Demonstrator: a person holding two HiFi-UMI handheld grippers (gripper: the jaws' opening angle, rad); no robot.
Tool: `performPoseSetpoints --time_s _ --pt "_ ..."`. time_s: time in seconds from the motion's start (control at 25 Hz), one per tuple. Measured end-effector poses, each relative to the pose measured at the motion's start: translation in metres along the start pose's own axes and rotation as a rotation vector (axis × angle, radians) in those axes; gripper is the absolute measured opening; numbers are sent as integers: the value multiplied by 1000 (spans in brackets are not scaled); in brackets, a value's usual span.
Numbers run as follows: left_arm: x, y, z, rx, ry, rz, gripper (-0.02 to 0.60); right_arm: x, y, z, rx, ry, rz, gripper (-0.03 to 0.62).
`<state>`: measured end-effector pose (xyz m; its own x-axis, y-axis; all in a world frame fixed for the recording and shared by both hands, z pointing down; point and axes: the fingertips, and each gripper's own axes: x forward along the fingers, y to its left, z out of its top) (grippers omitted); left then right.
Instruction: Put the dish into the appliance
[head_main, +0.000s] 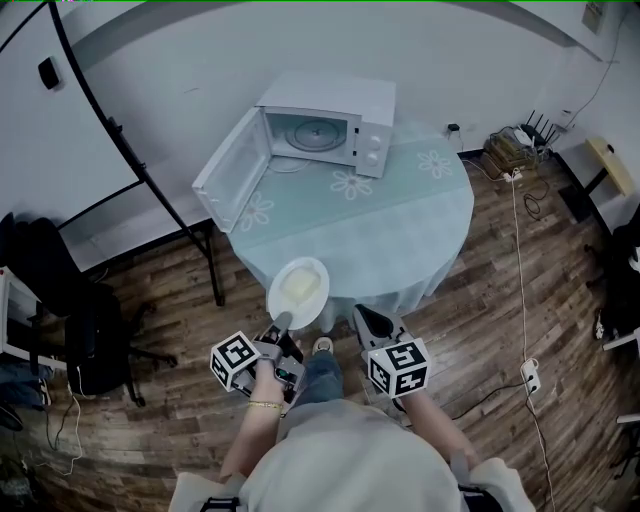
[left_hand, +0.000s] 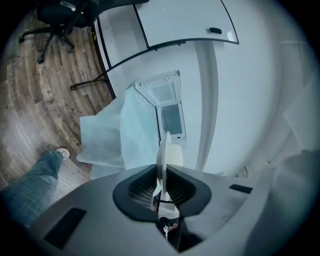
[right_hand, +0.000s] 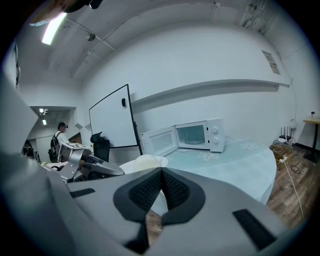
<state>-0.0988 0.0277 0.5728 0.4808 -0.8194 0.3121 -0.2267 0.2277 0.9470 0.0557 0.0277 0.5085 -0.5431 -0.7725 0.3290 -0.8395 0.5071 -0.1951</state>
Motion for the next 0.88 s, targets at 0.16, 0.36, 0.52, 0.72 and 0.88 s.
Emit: performPoseSetpoints --time_s 0.16,0.36,0.52,0.72,0.88 --pt "33 -9 21 4 10 7 46 30 -20 19 -2 -1 -8 5" --pt "69 -21 47 7 23 6 46 65 -40 38 -3 1 -17 5" --pt "98 -29 69 0 27 10 46 92 -54 51 -10 17 -19 5" --pt "130 -38 97 -8 24 13 46 125 -67 71 -23 24 -18 5" --pt "159 -46 118 -11 24 15 46 150 -80 86 -22 21 -24 5"
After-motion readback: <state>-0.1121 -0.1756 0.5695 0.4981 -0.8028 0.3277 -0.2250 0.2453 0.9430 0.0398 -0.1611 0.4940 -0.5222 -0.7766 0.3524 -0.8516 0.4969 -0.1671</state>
